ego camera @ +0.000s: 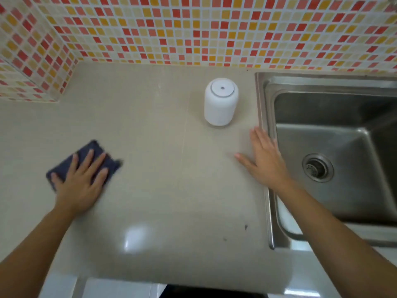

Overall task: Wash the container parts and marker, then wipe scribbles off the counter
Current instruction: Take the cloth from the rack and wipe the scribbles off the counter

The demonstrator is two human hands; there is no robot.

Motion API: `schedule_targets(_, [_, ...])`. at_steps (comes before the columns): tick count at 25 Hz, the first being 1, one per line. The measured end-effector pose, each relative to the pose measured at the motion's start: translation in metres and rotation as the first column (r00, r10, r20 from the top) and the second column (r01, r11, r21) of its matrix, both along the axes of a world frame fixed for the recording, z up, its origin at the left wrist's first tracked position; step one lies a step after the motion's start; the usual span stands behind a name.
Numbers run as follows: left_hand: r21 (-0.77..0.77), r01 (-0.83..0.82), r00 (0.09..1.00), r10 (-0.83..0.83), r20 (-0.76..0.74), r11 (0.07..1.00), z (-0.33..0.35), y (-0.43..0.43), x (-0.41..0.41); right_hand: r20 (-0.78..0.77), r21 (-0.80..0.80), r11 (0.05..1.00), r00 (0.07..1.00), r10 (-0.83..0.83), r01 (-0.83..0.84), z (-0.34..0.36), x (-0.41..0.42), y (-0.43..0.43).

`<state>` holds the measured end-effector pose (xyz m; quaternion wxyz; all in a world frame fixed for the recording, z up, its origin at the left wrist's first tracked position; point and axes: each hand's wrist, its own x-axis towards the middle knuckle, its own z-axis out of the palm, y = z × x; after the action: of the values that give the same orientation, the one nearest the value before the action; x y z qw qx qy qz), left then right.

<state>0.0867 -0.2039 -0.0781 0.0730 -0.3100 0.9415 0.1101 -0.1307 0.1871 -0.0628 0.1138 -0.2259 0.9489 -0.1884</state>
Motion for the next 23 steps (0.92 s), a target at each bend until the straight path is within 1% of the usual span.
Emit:
schedule_targets(1, [-0.007,-0.051,0.999,0.051,-0.008,0.999,-0.001,0.006,-0.021,-0.004,0.054,0.998,1.000,0.030,-0.030,-0.004,0.026,0.016])
schedule_targets(2, [0.004,-0.047,0.999,0.047,-0.012,0.999,-0.001,0.022,-0.041,0.008,0.101,0.994,0.999,0.050,-0.050,-0.010,0.051,0.030])
schedule_targets(4, [0.013,0.097,0.995,-0.097,-0.025,0.995,-0.006,0.070,-0.064,0.032,0.143,0.988,0.998,0.046,-0.051,-0.019,0.088,0.053])
schedule_targets(5, [-0.031,0.205,0.977,-0.207,-0.055,0.978,-0.010,0.098,-0.060,0.046,0.139,0.989,0.998,0.038,-0.044,-0.019,0.101,0.061])
schedule_targets(6, [-0.085,0.315,0.944,-0.322,-0.072,0.945,-0.011,0.129,-0.044,0.063,0.127,0.991,0.997,0.035,-0.043,-0.020,0.112,0.066])
schedule_targets(7, [-0.103,0.420,0.900,-0.429,-0.077,0.901,-0.011,0.156,-0.018,0.070,0.111,0.993,0.997,0.034,-0.042,-0.021,0.117,0.071])
schedule_targets(8, [-0.080,0.506,0.856,-0.511,-0.074,0.859,-0.013,0.172,0.015,0.063,0.094,0.995,0.998,0.030,-0.036,-0.022,0.120,0.074])
schedule_targets(9, [-0.051,0.552,0.829,-0.554,-0.074,0.832,-0.015,0.178,0.052,0.050,0.080,0.996,0.998,0.027,-0.031,-0.024,0.122,0.075])
schedule_targets(10, [-0.038,0.567,0.821,-0.568,-0.057,0.823,-0.014,0.171,0.087,0.042,0.071,0.997,0.999,0.028,-0.030,-0.026,0.122,0.074])
schedule_targets(11, [-0.043,0.553,0.831,-0.554,-0.046,0.832,-0.012,0.152,0.114,0.040,0.065,0.997,0.999,0.031,-0.034,-0.027,0.122,0.073])
schedule_targets(12, [-0.076,0.489,0.869,-0.493,-0.045,0.869,-0.010,0.125,0.130,0.041,0.060,0.998,0.999,0.033,-0.036,-0.028,0.122,0.073])
schedule_targets(13, [-0.100,0.372,0.924,-0.378,-0.054,0.923,-0.010,0.094,0.134,0.042,0.056,0.998,0.999,0.034,-0.036,-0.029,0.122,0.073])
schedule_targets(14, [-0.088,0.196,0.977,-0.202,-0.068,0.977,-0.007,0.066,0.126,0.042,0.049,0.998,0.998,0.036,-0.038,-0.029,0.121,0.073])
schedule_targets(15, [-0.045,-0.020,0.996,0.016,-0.084,0.999,-0.004,0.042,0.107,0.043,0.040,0.998,0.998,0.038,-0.040,-0.029,0.120,0.073])
schedule_targets(16, [0.003,-0.207,0.974,0.206,-0.091,0.978,0.000,0.026,0.081,0.046,0.026,0.999,0.998,0.041,-0.042,-0.029,0.119,0.074])
schedule_targets(17, [0.013,-0.308,0.947,0.308,-0.091,0.951,0.002,0.022,0.052,0.053,0.011,0.999,0.998,0.046,-0.047,-0.030,0.118,0.073])
schedule_targets(18, [-0.001,-0.311,0.947,0.310,-0.089,0.950,0.001,0.032,0.022,0.063,-0.005,0.999,0.997,0.053,-0.052,-0.029,0.117,0.072])
schedule_targets(19, [-0.016,-0.230,0.969,0.227,-0.101,0.973,-0.002,0.053,-0.007,0.070,-0.019,0.998,0.996,0.058,-0.057,-0.029,0.118,0.072])
schedule_targets(20, [-0.012,-0.096,0.989,0.094,-0.114,0.995,-0.004,0.085,-0.034,0.079,-0.036,0.998,0.995,0.062,-0.059,-0.029,0.118,0.073])
schedule_targets(21, [-0.002,0.048,0.991,-0.048,-0.121,0.999,-0.005,0.124,-0.053,0.096,-0.062,0.996,0.993,0.064,-0.058,-0.029,0.117,0.075])
schedule_targets(23, [0.024,0.271,0.952,-0.264,-0.152,0.962,-0.013,0.210,-0.066,0.170,-0.175,0.984,0.983,0.061,-0.031,-0.028,0.114,0.081])
